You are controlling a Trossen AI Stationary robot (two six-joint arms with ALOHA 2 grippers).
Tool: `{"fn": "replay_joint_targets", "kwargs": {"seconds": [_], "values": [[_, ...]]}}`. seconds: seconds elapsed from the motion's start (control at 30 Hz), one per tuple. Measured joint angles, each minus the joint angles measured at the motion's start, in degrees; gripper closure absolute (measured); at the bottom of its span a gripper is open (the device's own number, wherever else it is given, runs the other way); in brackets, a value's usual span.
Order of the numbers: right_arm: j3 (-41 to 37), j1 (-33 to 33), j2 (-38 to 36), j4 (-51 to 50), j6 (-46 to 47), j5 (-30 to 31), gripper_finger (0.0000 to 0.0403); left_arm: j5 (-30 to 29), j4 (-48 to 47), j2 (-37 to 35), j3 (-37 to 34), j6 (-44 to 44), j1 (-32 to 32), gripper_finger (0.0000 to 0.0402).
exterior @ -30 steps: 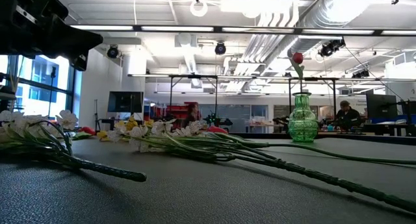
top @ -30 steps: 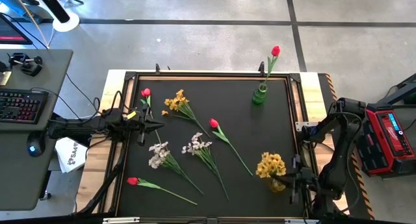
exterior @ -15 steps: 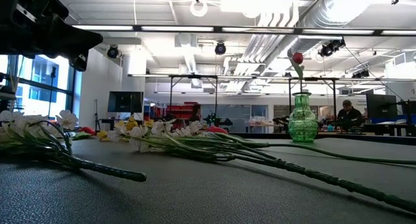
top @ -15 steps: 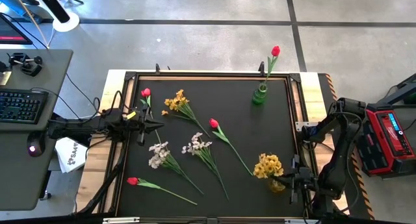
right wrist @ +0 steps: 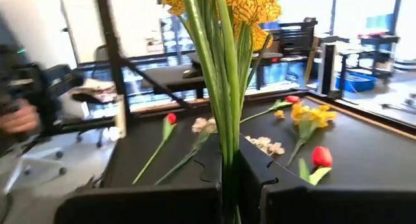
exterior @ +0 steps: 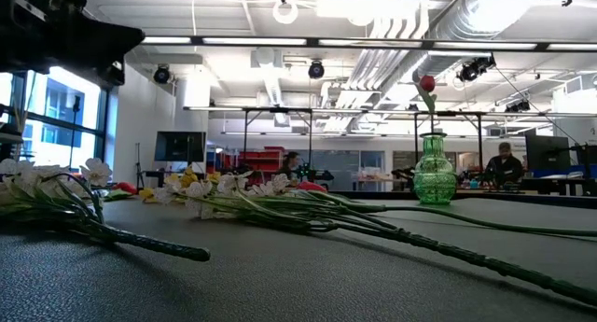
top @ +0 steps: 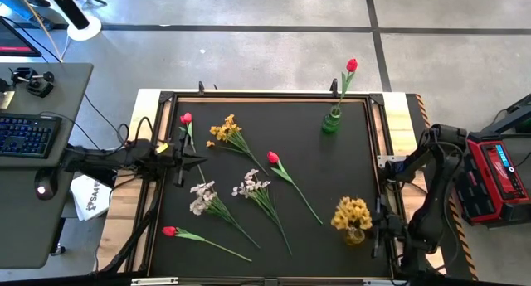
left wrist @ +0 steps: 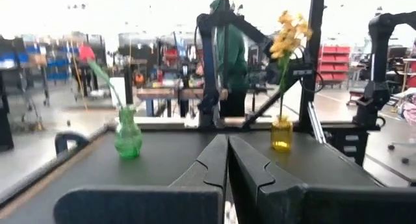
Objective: Sort flowers into vase by color
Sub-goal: Put the right yellow flowers into the yellow vase
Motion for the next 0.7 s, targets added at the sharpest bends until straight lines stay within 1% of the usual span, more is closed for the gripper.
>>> {"fn": "replay_joint_targets", "kwargs": {"seconds": [0.07,0.17,0.37,0.47,0.6,0.7], "values": [[0.0,-1.7,-1.5,0.0,-1.5,-0.4,0.0402,-0.7,2.1,0.4,0.0,1.5,-0.3,0.0401],[0.0,-2.7,-4.2,0.0,-5.6,-3.8,0.0402,-1.6,3.8,1.5,0.0,4.0,-0.4,0.0401],[0.0,-1.2,-8.3,2.9,-12.1,-4.5,0.0402,-2.2,4.1,4.8,0.1,5.3,-0.4,0.0401],[0.0,-0.8,-8.4,5.4,-14.7,-4.5,0.0402,-2.2,4.3,6.2,0.1,5.0,-0.4,0.0401],[0.0,-0.8,-7.3,6.5,-14.9,-4.2,0.0403,-2.2,5.3,7.6,0.1,4.9,-0.4,0.0401],[0.0,-0.8,-5.8,7.5,-14.9,-2.0,0.0403,-2.3,5.7,8.2,0.1,4.9,-0.4,0.0401]]}}
